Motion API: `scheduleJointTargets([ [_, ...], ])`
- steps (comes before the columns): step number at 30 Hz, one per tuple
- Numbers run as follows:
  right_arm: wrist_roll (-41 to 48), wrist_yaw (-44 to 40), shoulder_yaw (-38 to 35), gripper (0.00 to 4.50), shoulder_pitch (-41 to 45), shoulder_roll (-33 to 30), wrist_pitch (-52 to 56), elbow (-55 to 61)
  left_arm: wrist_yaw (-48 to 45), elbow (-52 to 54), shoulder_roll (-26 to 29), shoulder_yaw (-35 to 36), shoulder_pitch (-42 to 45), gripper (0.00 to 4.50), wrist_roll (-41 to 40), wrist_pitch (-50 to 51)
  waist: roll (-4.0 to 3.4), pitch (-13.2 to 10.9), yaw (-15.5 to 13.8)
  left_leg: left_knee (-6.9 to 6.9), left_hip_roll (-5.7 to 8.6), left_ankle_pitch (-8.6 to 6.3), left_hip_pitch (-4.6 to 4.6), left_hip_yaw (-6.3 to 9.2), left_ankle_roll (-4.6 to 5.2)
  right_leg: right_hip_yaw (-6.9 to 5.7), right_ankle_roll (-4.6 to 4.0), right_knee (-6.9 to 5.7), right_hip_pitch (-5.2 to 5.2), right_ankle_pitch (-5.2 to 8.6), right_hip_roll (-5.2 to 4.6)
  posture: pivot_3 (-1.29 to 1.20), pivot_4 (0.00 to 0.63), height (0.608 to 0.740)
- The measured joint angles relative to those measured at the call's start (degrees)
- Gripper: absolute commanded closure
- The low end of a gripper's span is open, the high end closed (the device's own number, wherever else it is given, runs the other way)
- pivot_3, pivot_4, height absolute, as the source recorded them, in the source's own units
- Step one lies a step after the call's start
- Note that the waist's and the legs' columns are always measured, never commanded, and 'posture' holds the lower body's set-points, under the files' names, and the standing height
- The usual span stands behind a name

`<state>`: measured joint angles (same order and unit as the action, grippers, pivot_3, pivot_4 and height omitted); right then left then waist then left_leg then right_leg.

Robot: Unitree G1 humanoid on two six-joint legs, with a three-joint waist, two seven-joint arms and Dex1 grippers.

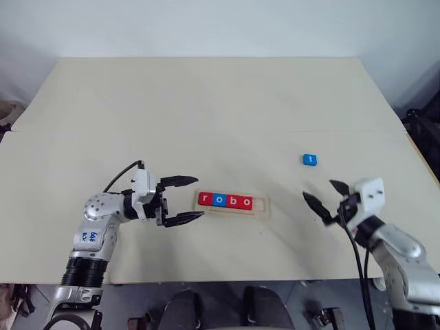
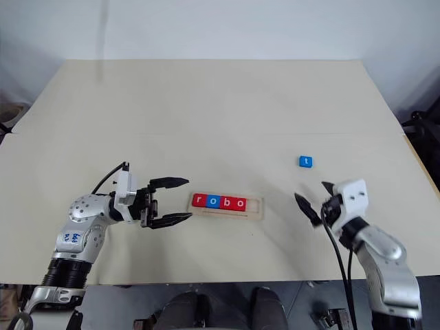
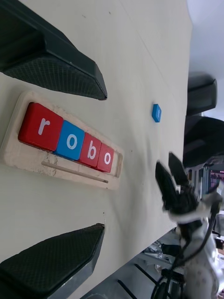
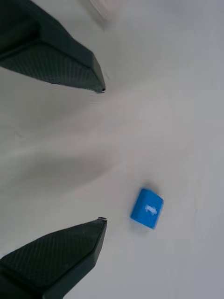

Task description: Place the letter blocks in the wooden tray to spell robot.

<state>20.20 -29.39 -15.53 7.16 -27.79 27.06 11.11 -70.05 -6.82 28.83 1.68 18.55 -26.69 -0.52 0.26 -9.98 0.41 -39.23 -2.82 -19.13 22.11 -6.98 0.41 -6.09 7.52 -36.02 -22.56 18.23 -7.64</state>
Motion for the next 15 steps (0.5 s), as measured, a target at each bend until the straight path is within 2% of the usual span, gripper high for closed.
scheduleJointTargets([
  [5, -2.6, 6.7, 2.3, 0.03, 14.4, 0.4, 6.5, -10.5, 1.4, 1.8, -0.8, 0.0, -1.8, 0.0, 0.0, -0.2, -0.02, 0.0, -0.4, 0.02, 0.02, 0.01, 0.1, 0.0, -0.01, -0.08, 0.0, 0.02, -0.04, 0.0, -0.03, 0.0, 0.15, 0.74],
  [11, -5.6, 11.8, 4.3, 0.03, 20.9, 3.2, 8.1, -20.6, 3.2, 4.0, -0.8, 0.4, -3.6, 0.0, 0.0, -0.3, -0.02, 0.0, -0.2, 0.02, 0.02, 0.01, 0.13, -0.09, -0.01, -0.09, 0.01, 0.03, -0.04, 0.0, -0.04, 0.0, 0.15, 0.74],
  [13, -6.4, 14.3, 4.3, 0.4, 23.0, 4.2, 8.1, -22.7, 3.7, 4.4, -0.8, 0.4, -3.8, 0.0, 0.0, -0.3, -0.02, 0.0, 0.0, 0.02, 0.02, 0.01, 0.1, -0.1, -0.02, -0.07, 0.01, -0.02, -0.05, 0.0, -0.03, 0.0, 0.15, 0.74],
  [15, -7.4, 16.5, 4.2, 1.0, 23.9, 4.7, 7.8, -23.5, 4.1, 4.9, -0.8, 0.5, -4.1, 0.0, 0.0, -0.3, -0.04, 0.0, 0.0, 0.02, 0.01, 0.02, 0.1, -0.09, -0.04, -0.07, 0.0, -0.03, -0.05, 0.0, -0.03, 0.0, 0.15, 0.74],
])
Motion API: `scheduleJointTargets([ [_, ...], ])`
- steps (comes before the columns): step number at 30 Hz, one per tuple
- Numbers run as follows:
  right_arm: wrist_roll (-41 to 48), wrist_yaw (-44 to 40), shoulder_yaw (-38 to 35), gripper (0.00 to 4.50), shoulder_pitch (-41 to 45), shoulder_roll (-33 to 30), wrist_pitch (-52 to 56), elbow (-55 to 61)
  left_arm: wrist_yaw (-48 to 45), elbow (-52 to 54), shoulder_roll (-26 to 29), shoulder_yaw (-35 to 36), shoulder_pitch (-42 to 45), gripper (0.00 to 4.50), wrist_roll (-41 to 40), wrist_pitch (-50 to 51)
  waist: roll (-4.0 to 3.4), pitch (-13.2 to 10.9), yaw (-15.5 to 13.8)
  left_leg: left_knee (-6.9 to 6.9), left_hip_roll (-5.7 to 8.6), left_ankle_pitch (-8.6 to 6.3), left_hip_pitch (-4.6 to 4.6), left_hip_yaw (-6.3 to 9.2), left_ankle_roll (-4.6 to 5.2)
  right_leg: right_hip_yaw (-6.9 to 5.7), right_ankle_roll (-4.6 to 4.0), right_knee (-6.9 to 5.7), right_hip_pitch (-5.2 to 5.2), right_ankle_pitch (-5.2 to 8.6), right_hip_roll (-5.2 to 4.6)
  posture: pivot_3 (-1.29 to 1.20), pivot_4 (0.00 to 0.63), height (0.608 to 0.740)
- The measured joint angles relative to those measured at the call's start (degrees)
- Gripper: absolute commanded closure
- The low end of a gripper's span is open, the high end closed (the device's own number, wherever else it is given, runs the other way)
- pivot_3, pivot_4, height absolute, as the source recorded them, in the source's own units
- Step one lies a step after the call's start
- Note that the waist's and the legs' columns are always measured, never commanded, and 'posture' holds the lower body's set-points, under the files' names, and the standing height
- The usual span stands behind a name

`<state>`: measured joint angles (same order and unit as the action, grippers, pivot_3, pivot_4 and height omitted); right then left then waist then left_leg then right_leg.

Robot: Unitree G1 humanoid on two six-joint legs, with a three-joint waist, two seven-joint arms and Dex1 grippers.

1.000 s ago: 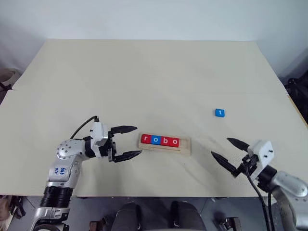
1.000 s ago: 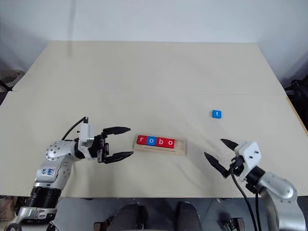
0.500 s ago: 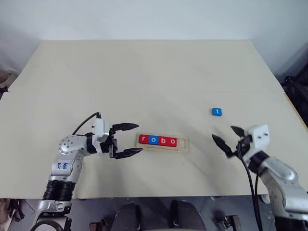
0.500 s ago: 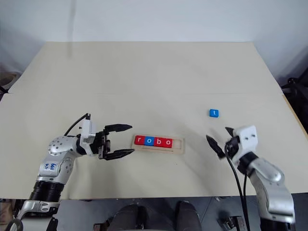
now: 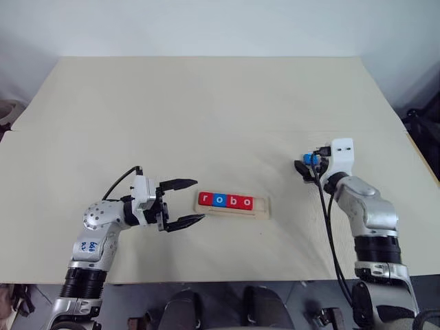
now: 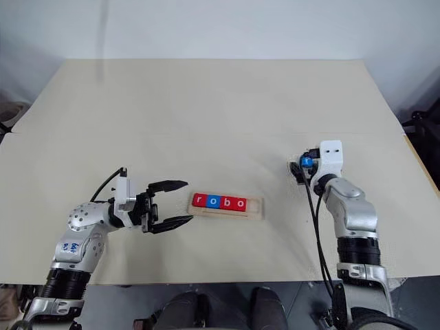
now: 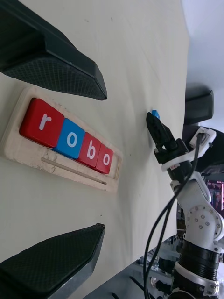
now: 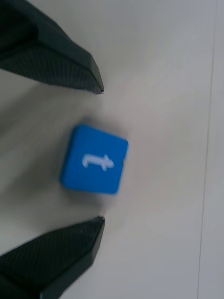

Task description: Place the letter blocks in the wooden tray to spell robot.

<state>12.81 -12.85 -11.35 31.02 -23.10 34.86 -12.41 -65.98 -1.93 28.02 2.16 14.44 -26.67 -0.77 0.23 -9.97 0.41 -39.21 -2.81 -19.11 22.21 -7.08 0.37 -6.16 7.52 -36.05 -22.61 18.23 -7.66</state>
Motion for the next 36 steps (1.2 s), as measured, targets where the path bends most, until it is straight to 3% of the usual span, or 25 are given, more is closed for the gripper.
scheduleJointTargets([
  [6, 0.0, 1.0, -0.1, 3.0, -0.2, 1.5, 0.3, 1.0, 0.5, 1.1, 0.0, 0.0, -0.5, 0.0, 0.0, 0.1, 0.0, 0.0, -0.2, 0.0, 0.01, 0.0, 0.01, 0.0, 0.0, 0.0, 0.0, 0.01, 0.01, 0.0, -0.01, 0.0, 0.15, 0.74],
  [13, 0.6, 1.2, -0.5, 3.03, -4.0, 1.5, 5.1, 8.7, 0.4, 1.1, 0.0, 0.0, -0.4, 0.0, 0.0, 0.3, 0.0, 0.0, -0.1, 0.02, 0.0, 0.0, 0.02, 0.02, 0.0, 0.01, 0.0, 0.03, -0.01, 0.0, -0.01, 0.0, 0.15, 0.74],
  [22, 8.6, 3.1, -2.8, 3.03, -20.8, 4.5, 22.5, 41.4, -0.3, 1.3, -0.1, -0.3, -0.7, 0.0, -0.4, 1.2, 0.0, 0.0, -0.2, 0.06, 0.0, -0.01, 0.05, 0.15, 0.01, 0.03, 0.0, 0.06, -0.05, 0.0, 0.0, 0.0, 0.15, 0.74],
  [29, 11.3, 6.0, -1.9, 3.03, -30.7, 10.2, 27.9, 53.6, -1.1, 2.2, 0.5, -0.3, -1.6, 0.0, -1.2, 2.3, 0.0, 0.0, -0.2, 0.08, 0.01, -0.03, 0.04, 0.16, 0.04, 0.05, 0.0, 0.07, -0.05, 0.0, 0.0, 0.0, 0.15, 0.74],
  [36, 13.5, 4.5, -1.7, 0.72, -32.2, 10.1, 28.3, 53.9, -2.0, 2.4, 1.6, -0.1, -1.5, 0.0, -1.3, 2.7, 0.0, 0.0, -0.2, 0.08, 0.02, -0.03, 0.04, 0.17, 0.05, 0.04, -0.01, 0.09, -0.05, 0.01, 0.0, 0.0, 0.15, 0.74],
])
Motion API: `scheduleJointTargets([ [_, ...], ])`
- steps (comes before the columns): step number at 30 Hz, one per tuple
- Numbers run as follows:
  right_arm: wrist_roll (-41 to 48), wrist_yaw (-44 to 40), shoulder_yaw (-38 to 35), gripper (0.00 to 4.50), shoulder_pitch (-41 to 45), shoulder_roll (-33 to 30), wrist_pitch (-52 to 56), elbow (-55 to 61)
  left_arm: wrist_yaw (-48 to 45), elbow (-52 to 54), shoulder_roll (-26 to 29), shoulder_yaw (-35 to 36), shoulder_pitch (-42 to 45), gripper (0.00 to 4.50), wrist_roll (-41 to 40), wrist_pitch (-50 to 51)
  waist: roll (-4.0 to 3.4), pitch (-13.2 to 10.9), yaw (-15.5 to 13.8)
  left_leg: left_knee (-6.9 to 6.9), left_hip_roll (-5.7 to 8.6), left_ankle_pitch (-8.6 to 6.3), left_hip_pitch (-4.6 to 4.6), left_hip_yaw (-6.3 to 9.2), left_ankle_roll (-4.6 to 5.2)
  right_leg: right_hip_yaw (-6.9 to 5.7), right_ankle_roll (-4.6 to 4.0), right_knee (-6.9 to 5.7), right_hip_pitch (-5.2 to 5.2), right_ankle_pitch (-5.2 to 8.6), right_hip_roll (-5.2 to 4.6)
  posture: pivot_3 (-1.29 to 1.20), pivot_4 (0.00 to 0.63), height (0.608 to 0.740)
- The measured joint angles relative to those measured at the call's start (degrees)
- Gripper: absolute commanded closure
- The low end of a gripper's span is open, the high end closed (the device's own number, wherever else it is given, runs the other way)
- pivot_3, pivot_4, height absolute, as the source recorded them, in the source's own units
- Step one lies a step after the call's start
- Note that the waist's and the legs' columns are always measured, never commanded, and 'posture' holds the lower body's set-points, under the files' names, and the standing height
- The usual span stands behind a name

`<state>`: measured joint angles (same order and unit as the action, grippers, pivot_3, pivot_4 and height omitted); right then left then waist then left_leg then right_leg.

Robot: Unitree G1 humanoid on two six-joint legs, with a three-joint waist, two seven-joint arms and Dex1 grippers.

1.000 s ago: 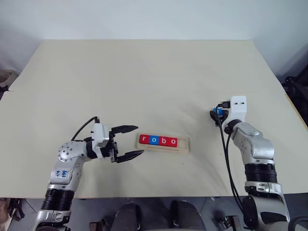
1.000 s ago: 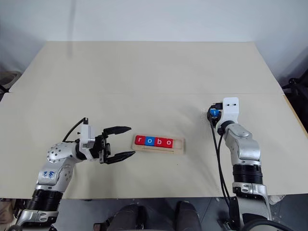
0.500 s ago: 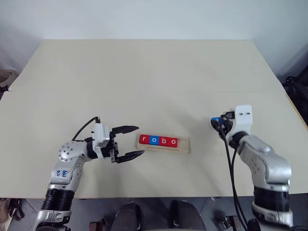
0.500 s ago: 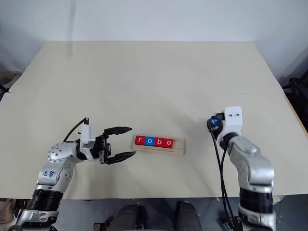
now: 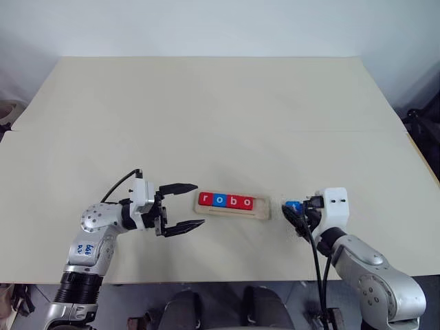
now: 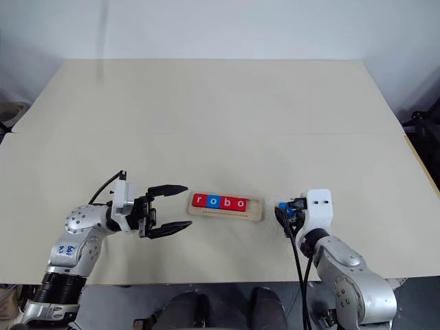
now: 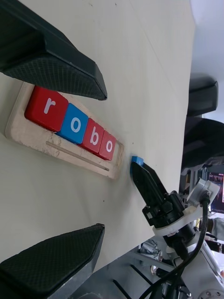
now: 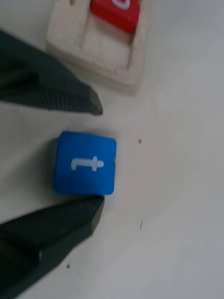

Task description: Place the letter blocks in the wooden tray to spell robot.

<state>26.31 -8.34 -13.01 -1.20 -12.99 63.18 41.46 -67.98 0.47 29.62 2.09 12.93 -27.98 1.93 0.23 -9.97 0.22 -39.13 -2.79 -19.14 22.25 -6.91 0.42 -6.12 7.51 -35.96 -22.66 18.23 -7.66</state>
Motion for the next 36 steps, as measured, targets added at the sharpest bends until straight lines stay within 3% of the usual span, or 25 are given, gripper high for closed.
scheduleJointTargets([
  [2, 1.5, -2.0, -1.2, 0.02, 0.8, -2.3, 0.5, -0.3, -0.2, 0.0, 0.2, 0.2, 0.0, 0.0, 0.0, 0.0, 0.0, 0.0, -0.1, 0.0, 0.0, 0.0, 0.0, 0.0, 0.01, 0.0, 0.0, 0.0, 0.0, 0.0, 0.0, 0.0, 0.15, 0.74],
  [5, 2.8, -6.7, -2.3, 0.02, 2.1, -9.2, -0.2, -1.8, -0.3, 0.0, 0.3, 0.2, 0.0, 0.0, 0.0, 0.0, 0.0, 0.0, -0.1, 0.0, 0.01, -0.02, 0.0, 0.01, 0.04, 0.0, 0.0, 0.02, 0.01, 0.0, -0.01, 0.0, 0.15, 0.74],
  [7, 3.0, -13.8, -2.4, 0.02, 2.2, -18.0, -3.8, -5.2, -0.2, 0.0, 0.3, 0.2, 0.0, 0.0, 0.0, -0.1, 0.0, 0.0, -0.1, 0.0, 0.04, -0.05, 0.0, -0.01, 0.09, 0.01, 0.01, 0.06, 0.03, 0.0, -0.03, 0.0, 0.15, 0.74],
  [10, 1.6, -27.3, -3.0, 0.02, 2.2, -29.7, -14.5, -13.1, 0.0, 0.0, 0.3, 0.2, -0.1, 0.0, 0.0, -0.2, 0.01, 0.0, -0.1, 0.0, 0.04, -0.07, -0.04, -0.02, 0.12, 0.01, 0.01, 0.09, 0.06, -0.01, -0.01, 0.0, 0.15, 0.74],
  [12, 0.9, -37.2, -2.7, 0.02, 2.5, -33.9, -23.4, -18.7, 0.2, 0.0, 0.3, 0.3, -0.2, 0.0, 0.0, -0.4, 0.02, 0.0, -0.2, 0.01, 0.01, -0.06, -0.07, -0.03, 0.11, -0.02, 0.01, 0.09, 0.08, -0.01, 0.04, 0.0, 0.15, 0.74],
  [19, -5.4, -60.5, 7.5, 0.02, 11.9, -39.0, -46.9, -39.4, 0.2, 0.5, 0.4, 0.9, -0.4, 0.0, 0.0, -1.0, 0.03, 0.0, 0.0, -0.08, 0.01, -0.05, -0.13, -0.08, 0.08, 0.02, 0.03, 0.04, 0.12, -0.02, 0.01, 0.0, 0.15, 0.74],
  [28, -13.1, -69.0, 17.2, 0.02, 24.5, -35.7, -62.1, -59.1, -2.9, 3.0, 1.2, -1.0, -0.5, 0.0, 0.0, -1.0, 0.03, 0.0, -0.2, -0.13, 0.01, -0.03, -0.09, -0.16, 0.05, -0.04, 0.04, 0.05, 0.14, -0.02, -0.01, 0.0, 0.15, 0.74],
  [32, -13.9, -70.7, 17.7, 0.9, 26.6, -34.2, -64.7, -62.9, -3.5, 3.6, 2.1, -1.0, -0.5, 0.0, 0.0, -0.8, 0.03, 0.0, -0.1, -0.13, 0.0, -0.01, -0.1, -0.15, 0.03, -0.04, 0.04, 0.04, 0.14, -0.02, 0.0, 0.0, 0.15, 0.74],
  [36, -14.2, -71.7, 17.8, 2.39, 27.4, -33.4, -65.8, -64.2, -3.5, 3.8, 2.2, -1.1, -0.5, 0.0, 0.0, -0.7, 0.03, 0.0, -0.2, -0.13, 0.0, -0.01, -0.1, -0.15, 0.03, -0.04, 0.04, 0.04, 0.15, -0.02, -0.02, 0.0, 0.15, 0.74],
])
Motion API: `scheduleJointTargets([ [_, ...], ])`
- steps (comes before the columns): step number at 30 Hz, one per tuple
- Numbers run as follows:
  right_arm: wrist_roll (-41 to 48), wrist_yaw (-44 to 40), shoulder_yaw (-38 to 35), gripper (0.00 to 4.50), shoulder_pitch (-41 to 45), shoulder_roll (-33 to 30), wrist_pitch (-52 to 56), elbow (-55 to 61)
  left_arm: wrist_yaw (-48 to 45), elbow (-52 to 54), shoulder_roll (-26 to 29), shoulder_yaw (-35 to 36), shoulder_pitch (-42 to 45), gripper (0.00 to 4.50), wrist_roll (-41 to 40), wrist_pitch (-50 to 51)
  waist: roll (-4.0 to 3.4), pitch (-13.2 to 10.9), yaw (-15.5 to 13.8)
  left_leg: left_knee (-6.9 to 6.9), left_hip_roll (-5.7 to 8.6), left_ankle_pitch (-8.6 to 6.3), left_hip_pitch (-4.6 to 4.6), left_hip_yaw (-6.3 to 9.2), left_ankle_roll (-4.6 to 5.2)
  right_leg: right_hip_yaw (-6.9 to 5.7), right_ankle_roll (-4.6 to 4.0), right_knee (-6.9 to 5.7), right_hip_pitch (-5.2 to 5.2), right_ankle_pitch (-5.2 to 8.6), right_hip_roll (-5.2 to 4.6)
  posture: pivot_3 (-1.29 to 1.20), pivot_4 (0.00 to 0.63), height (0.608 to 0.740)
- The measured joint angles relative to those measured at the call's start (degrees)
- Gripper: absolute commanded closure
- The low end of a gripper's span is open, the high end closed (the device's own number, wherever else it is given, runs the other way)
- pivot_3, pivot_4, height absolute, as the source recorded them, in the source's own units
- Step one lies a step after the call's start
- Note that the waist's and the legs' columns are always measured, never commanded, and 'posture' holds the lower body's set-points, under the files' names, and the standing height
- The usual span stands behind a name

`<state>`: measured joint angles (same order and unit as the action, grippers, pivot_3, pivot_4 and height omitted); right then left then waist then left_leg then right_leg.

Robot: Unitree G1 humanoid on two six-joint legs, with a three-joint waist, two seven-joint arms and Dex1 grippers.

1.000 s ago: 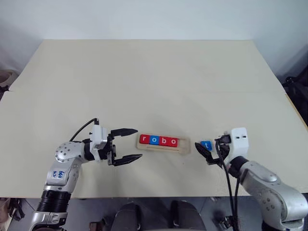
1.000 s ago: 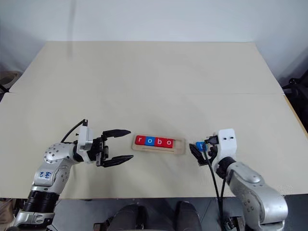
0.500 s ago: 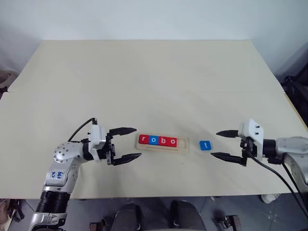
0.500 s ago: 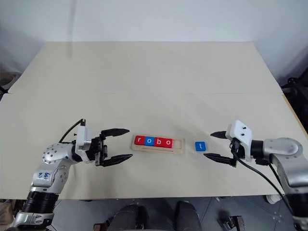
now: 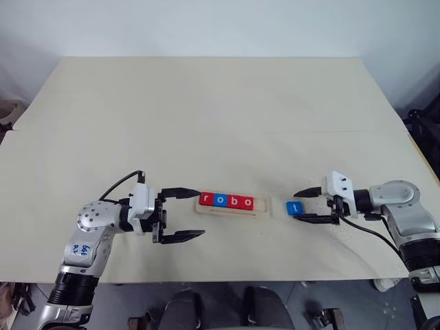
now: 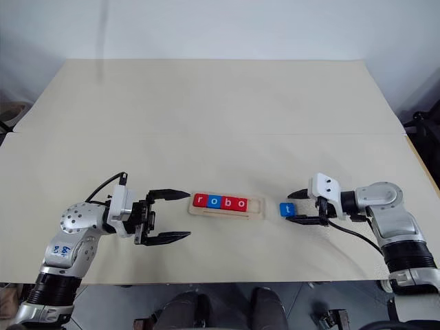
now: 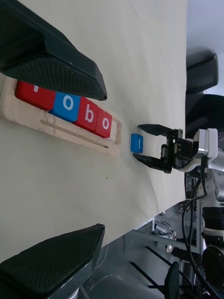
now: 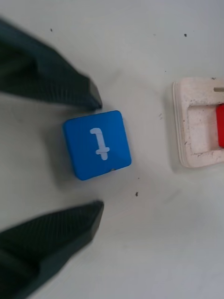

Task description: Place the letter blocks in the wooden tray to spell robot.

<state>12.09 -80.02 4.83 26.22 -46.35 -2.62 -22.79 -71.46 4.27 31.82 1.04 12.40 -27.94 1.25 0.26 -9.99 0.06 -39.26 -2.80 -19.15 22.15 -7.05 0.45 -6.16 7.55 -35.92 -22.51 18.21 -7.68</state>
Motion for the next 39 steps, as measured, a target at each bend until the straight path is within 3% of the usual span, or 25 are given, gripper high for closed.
scheduleJointTargets([
  [2, 0.0, -0.4, 0.0, 3.04, 0.1, 0.2, -0.3, -0.1, 0.0, 0.0, 0.0, 0.0, 0.0, 0.0, 0.0, 0.0, 0.0, 0.0, 0.0, 0.0, 0.0, 0.0, 0.0, 0.0, 0.0, 0.0, 0.0, 0.0, 0.01, 0.0, 0.0, 0.0, 0.15, 0.74],
  [7, 0.1, -0.7, 0.1, 3.04, 0.6, 0.6, 2.8, 1.8, 0.1, 0.0, 0.1, 0.0, 0.0, 0.0, 0.0, 0.0, 0.0, 0.0, 0.1, 0.0, 0.0, 0.0, 0.0, 0.03, 0.0, 0.0, 0.0, -0.02, -0.01, 0.0, 0.0, 0.0, 0.15, 0.74],
  [16, 3.3, 2.8, 2.5, 3.04, 4.5, 5.1, 19.7, 16.4, 0.8, -0.4, 0.1, 0.2, 0.0, 0.0, 0.1, -0.6, -0.01, 0.0, -0.2, -0.01, 0.02, 0.01, 0.02, 0.11, -0.02, -0.03, 0.0, -0.04, -0.02, 0.0, -0.03, 0.0, 0.15, 0.74],
  [30, 1.0, 4.2, 6.1, 3.04, 4.6, 6.7, 20.0, 14.1, 2.7, -0.2, 0.0, 0.2, -1.5, 0.0, 0.1, -0.6, -0.01, 0.0, 0.1, -0.03, 0.0, 0.01, 0.05, 0.09, -0.02, -0.04, 0.0, -0.04, -0.04, 0.0, -0.01, 0.0, 0.15, 0.74],
  [39, 1.1, 4.6, 6.1, 0.06, 5.0, 8.2, 20.5, 13.6, 3.4, 0.0, 0.0, 0.2, -1.6, 0.0, 0.1, -0.6, -0.01, 0.0, 0.1, -0.03, 0.0, 0.01, 0.04, 0.09, -0.02, -0.03, 0.0, -0.04, -0.03, 0.0, -0.01, 0.0, 0.15, 0.74],
])
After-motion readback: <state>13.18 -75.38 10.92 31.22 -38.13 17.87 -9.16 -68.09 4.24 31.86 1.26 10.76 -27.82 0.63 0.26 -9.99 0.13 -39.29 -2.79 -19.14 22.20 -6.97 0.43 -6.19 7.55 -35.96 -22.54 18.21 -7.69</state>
